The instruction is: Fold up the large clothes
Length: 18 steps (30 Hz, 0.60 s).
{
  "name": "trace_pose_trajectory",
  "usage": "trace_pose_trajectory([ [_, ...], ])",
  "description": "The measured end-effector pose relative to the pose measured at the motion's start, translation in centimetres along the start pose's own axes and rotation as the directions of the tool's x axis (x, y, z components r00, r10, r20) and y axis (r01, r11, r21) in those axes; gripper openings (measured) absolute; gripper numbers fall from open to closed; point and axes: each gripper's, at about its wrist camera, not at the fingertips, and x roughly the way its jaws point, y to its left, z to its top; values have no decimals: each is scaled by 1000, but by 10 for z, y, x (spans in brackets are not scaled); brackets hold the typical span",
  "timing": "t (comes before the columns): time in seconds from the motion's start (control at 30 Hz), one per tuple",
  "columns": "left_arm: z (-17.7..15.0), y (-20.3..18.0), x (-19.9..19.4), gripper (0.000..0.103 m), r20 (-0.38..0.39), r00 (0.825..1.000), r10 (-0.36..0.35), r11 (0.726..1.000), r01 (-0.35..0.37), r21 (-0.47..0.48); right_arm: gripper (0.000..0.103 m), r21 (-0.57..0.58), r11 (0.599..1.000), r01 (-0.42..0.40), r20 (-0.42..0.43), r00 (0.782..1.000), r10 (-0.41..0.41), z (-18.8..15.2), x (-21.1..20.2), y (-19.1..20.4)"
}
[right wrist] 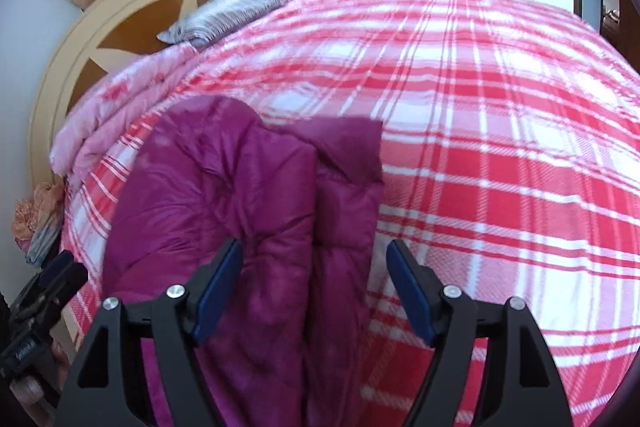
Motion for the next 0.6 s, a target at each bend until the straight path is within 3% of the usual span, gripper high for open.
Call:
trace_pose_trajectory([
  [0.17,17,-5,-33,95,68,997,-21,1000,20,9,78,-8,1000,-14,81,997,15,-6,-42,9],
  [0.33,27,-11,-60,95,119,992,-37,999,34,32,88,-37,999,-32,166,985,38,-8,-81,29],
  [0.6,35,-11,-79,95,164,985,-45,999,39,37,89,-94,995,-39,199,978,57,-14,-115,51],
])
